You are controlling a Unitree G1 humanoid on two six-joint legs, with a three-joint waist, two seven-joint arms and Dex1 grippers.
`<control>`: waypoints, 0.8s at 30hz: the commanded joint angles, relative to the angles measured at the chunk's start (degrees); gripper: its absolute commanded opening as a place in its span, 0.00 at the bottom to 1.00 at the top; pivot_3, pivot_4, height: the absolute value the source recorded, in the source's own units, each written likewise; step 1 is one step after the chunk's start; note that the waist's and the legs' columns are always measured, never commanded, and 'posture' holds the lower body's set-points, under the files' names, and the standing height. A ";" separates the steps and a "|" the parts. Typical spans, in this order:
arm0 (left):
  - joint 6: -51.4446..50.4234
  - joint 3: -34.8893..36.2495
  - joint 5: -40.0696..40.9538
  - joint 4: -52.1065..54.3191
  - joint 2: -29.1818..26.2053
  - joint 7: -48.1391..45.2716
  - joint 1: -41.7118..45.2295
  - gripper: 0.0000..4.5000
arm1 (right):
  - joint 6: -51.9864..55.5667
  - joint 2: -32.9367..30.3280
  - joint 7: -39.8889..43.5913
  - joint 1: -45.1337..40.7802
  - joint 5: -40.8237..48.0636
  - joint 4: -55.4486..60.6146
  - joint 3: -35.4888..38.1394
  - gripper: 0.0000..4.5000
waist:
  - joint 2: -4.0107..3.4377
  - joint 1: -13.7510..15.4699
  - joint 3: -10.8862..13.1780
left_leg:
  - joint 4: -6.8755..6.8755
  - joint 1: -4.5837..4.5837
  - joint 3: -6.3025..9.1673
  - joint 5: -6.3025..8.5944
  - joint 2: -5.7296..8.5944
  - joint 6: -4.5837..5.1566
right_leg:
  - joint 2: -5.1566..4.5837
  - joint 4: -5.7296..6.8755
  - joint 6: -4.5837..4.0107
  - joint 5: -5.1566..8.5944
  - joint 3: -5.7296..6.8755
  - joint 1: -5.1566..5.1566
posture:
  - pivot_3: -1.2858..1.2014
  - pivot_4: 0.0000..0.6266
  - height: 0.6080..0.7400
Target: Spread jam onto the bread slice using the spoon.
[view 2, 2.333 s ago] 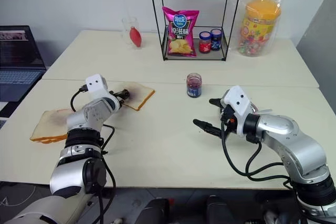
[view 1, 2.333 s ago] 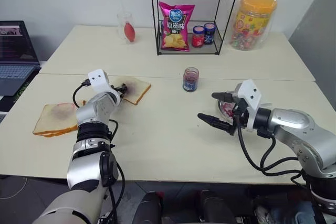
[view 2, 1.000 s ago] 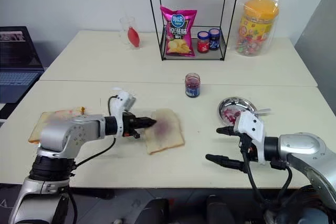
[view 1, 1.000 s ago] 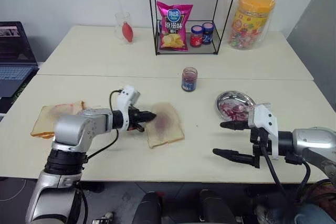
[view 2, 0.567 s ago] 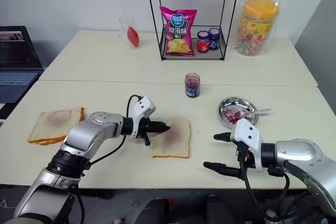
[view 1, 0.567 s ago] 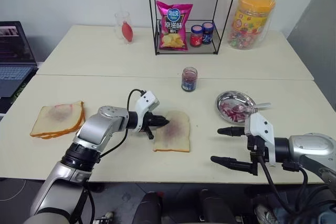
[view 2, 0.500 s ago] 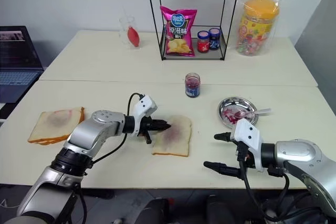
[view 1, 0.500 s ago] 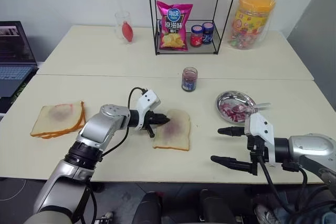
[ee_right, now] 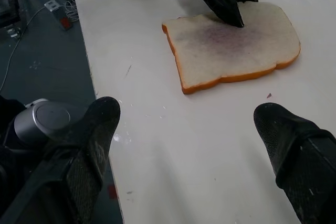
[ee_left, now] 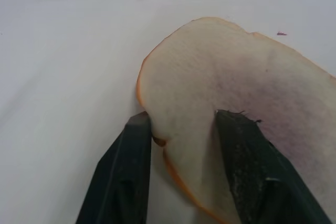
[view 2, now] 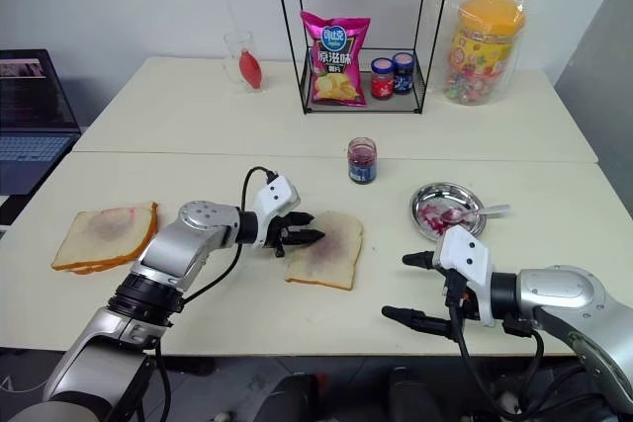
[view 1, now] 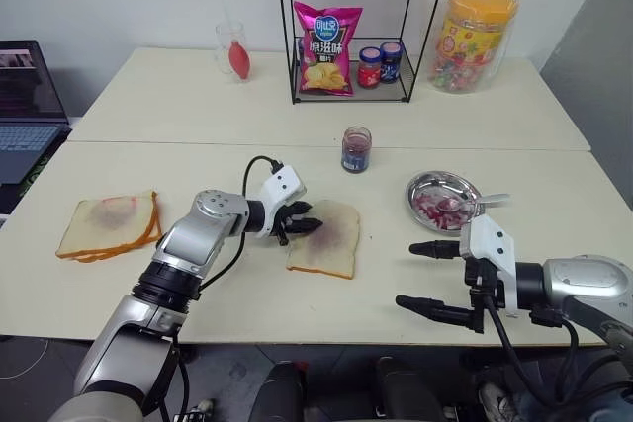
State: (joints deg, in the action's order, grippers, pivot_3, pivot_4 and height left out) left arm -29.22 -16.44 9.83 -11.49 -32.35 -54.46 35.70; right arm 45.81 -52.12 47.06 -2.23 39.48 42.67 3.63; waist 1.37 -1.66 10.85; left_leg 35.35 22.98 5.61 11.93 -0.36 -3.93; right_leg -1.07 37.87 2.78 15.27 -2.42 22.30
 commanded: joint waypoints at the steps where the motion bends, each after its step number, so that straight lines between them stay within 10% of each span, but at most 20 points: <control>1: 1.68 1.91 -0.98 3.10 -1.08 0.41 -0.12 0.62 | -0.01 -0.05 -1.08 -0.49 0.72 1.83 1.75 1.00 | 0.00 0.00 0.00 | 0.00 0.00 0.00 0.00 0.00 0.00 | 0.00 0.00 0.00 0.00 0.00 0.00 | 0.52 0.24 1.00; 9: 2.98 4.52 -2.64 8.33 -6.17 1.38 -3.78 0.99 | -2.69 3.49 -5.00 -0.61 0.39 0.25 6.05 1.00 | 0.00 -0.09 0.00 | -0.01 -0.03 0.00 0.00 -0.07 0.00 | 0.05 0.04 0.00 0.00 0.01 0.00 | 0.52 0.24 1.00; 24: 10.73 8.25 6.56 29.77 -8.45 -8.68 -5.73 0.99 | -11.29 26.59 -33.41 -1.07 -6.27 -14.42 25.96 1.00 | -0.02 0.08 0.02 | -0.06 -0.11 -0.08 -0.01 -0.08 0.00 | 0.05 0.12 -0.04 0.01 -0.08 -0.01 | 0.52 0.24 1.00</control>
State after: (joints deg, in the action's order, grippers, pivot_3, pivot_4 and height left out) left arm -20.60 -7.56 17.00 16.29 -40.84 -62.29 27.97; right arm 34.32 -27.28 18.83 -1.39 32.20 29.32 25.92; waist 1.34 -1.58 10.87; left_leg 35.30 22.87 5.53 11.92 -0.46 -3.92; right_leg -0.99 38.00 2.72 15.27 -2.51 22.28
